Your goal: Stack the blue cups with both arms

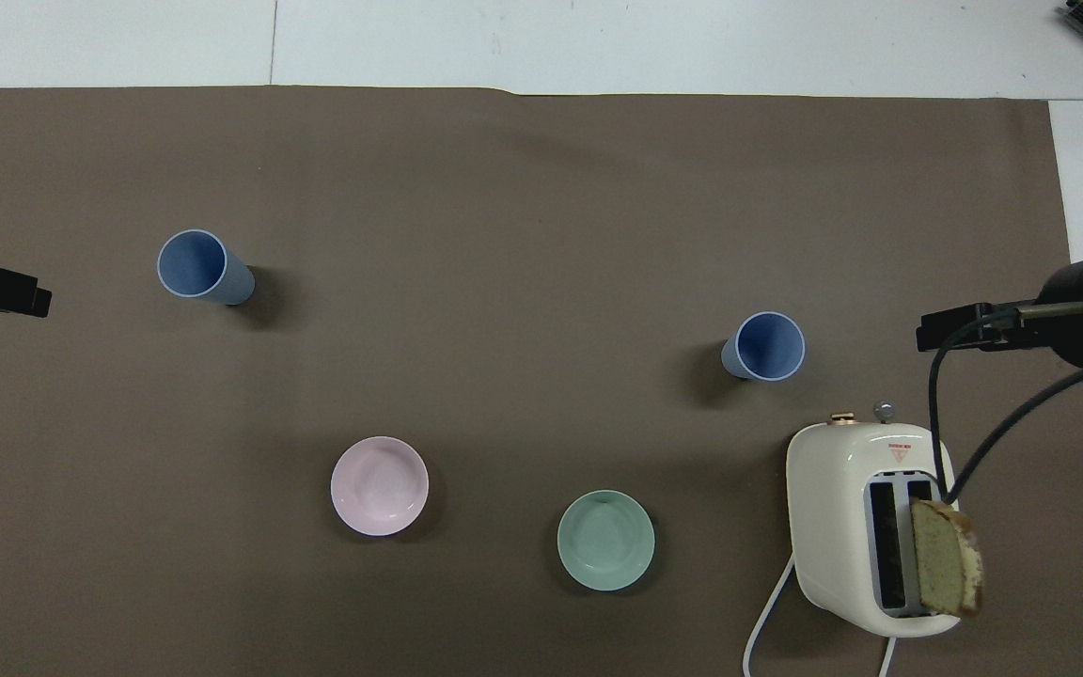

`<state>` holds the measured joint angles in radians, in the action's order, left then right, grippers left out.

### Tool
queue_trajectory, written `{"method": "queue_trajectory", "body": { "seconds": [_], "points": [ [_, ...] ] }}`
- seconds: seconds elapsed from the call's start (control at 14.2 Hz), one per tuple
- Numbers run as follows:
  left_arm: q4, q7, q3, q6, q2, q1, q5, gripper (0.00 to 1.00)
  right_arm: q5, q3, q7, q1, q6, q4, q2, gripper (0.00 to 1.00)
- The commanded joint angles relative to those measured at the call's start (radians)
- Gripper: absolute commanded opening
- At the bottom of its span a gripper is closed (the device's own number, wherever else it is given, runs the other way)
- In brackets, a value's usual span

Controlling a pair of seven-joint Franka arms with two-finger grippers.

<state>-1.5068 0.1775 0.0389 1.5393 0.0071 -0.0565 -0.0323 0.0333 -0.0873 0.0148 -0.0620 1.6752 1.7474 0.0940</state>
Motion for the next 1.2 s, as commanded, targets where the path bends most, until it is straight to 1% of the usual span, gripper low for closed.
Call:
{"method": "queue_trajectory", "body": {
  "seconds": [0.0,1.13],
  "points": [
    [-0.016,-0.012,-0.002,-0.004,-0.018,-0.002,0.003,1.0,-0.012,-0.006,-0.018,-0.013,0.004,0.017,0.015,1.0],
    [-0.015,-0.01,-0.004,-0.013,-0.021,-0.002,0.005,1.0,-0.012,-0.006,-0.018,-0.012,0.004,0.023,0.018,1.0]
  ]
}}
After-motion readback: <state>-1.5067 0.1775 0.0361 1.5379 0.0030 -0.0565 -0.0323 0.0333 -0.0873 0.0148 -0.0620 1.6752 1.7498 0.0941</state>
